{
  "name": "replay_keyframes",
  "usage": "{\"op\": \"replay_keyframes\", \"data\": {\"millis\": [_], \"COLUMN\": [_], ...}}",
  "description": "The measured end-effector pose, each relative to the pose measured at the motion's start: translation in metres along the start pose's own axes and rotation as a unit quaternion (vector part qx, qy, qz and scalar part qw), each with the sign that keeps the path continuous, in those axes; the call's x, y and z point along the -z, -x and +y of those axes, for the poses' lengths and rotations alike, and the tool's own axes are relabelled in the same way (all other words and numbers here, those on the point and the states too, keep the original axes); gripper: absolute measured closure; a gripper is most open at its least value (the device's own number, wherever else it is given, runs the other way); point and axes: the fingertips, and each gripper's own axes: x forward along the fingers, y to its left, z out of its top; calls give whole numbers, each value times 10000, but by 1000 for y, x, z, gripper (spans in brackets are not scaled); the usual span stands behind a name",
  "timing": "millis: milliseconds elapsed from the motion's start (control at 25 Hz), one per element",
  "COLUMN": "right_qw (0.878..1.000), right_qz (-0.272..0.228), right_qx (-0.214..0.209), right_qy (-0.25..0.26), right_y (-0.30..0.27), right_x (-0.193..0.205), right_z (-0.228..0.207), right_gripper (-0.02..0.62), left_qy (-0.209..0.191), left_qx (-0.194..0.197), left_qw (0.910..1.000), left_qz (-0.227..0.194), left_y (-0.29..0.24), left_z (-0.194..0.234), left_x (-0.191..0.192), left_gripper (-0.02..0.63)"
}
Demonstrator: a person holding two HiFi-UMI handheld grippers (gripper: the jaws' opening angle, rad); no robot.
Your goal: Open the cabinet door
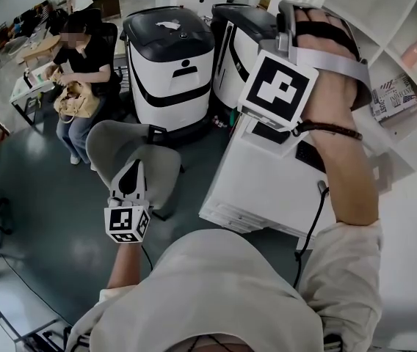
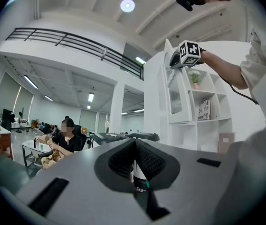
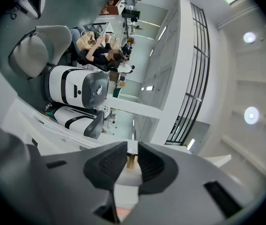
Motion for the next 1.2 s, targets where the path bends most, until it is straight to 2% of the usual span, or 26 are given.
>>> {"op": "replay_keyframes", "data": {"millis": [480,880,1200], "right_qw": [9998,9981,9964], "right_qz": [-158,-464,-649], "right_qx": [-93,-389,-498], "right_qy": [-77,-144,-236], "right_y": [1,11,14], "right_x": [0,-8,-7], "right_z": [2,10,11], "right_gripper": [503,333,298], "left_qy": [23,5,-7], "left_qx": [12,88,172], "left_qw": [10000,9999,9998], "left_qz": [64,78,99], "left_y": [-4,-11,-21], "left_z": [-6,-10,-17], "left_x": [4,5,5], "left_gripper": [607,607,607]}}
